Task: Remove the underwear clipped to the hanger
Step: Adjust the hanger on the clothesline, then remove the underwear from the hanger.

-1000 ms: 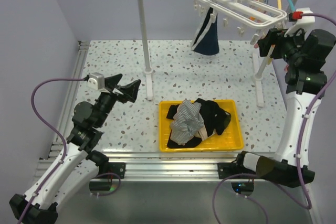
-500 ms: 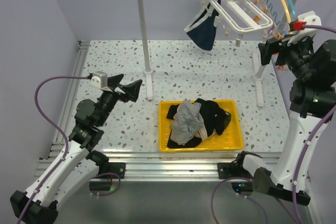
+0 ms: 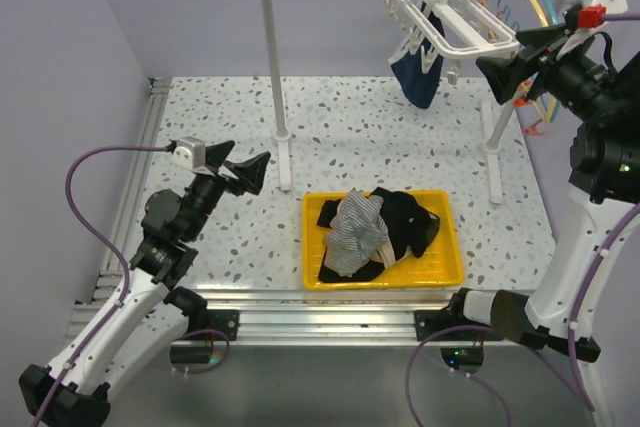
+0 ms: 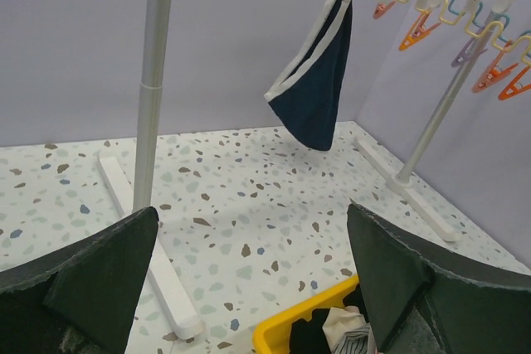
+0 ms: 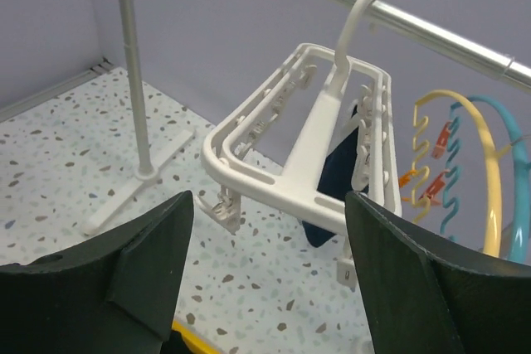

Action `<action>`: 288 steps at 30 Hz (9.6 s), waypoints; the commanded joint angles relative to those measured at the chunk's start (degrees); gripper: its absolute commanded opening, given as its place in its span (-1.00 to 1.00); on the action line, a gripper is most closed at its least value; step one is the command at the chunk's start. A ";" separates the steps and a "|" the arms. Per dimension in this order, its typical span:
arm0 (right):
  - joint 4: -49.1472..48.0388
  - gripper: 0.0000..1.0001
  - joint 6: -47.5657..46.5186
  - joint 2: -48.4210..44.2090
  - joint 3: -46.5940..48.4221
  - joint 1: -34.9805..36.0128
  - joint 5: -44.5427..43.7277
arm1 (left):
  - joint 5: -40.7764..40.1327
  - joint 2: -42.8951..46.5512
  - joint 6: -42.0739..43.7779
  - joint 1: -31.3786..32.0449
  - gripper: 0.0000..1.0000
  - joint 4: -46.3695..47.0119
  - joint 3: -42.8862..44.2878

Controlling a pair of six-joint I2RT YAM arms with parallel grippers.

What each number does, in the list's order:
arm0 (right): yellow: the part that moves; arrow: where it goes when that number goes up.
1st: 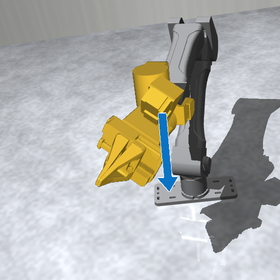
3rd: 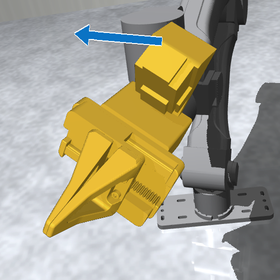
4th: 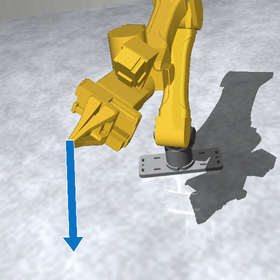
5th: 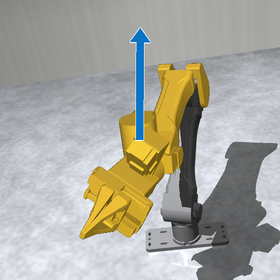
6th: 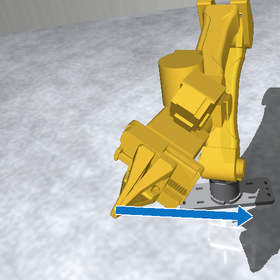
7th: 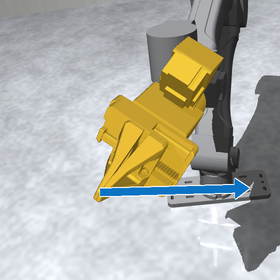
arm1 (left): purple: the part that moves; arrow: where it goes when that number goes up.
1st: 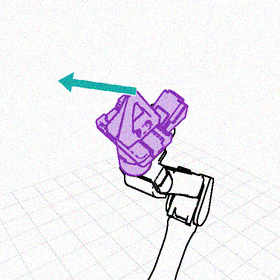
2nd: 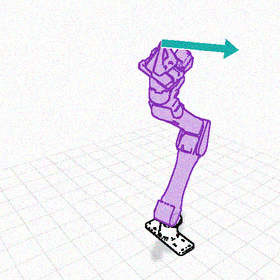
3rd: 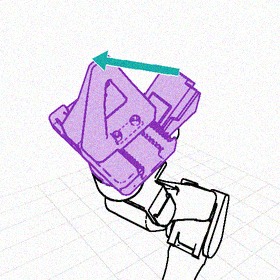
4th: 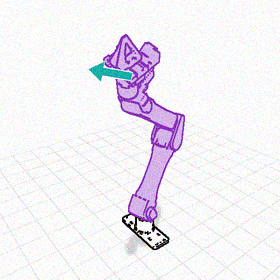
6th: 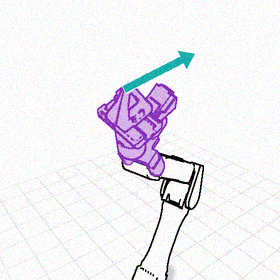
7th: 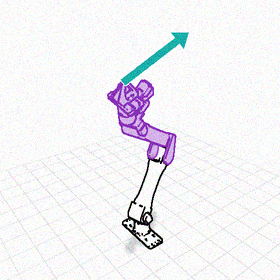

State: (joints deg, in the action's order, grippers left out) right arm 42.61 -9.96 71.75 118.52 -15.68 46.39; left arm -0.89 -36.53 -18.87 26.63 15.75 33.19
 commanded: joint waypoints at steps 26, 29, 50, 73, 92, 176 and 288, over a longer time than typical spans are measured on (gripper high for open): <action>-8.15 0.33 8.20 30.65 26.33 23.41 -40.24 | 0.62 0.50 -2.48 -0.44 1.00 3.94 -0.76; -11.40 0.26 8.90 32.22 26.24 23.68 -42.26 | 0.62 0.24 -2.57 -0.35 1.00 4.29 -0.85; -17.47 -0.85 7.59 38.56 29.22 31.75 -39.62 | 0.18 1.03 -2.84 -0.44 1.00 4.03 -1.11; -21.34 0.43 -2.69 25.03 16.49 37.48 -35.58 | -0.79 0.85 -2.04 -0.44 1.00 3.59 -0.94; 10.21 0.69 -33.79 5.61 -1.59 41.15 5.06 | -1.13 0.41 0.24 -0.44 1.00 1.31 1.44; -26.09 -1.00 -1.91 -7.93 -53.30 19.81 -0.68 | 13.36 -6.62 -6.79 -0.35 1.00 8.42 6.80; -15.10 -1.00 -38.47 -22.88 -62.18 12.25 -6.93 | -23.11 -87.84 -18.13 28.12 -0.70 -9.33 102.60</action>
State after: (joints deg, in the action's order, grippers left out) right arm 29.85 -47.66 49.71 56.69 -3.75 39.94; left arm -23.90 -125.36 -37.82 54.52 2.59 133.03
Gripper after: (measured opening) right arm 0.037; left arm 0.255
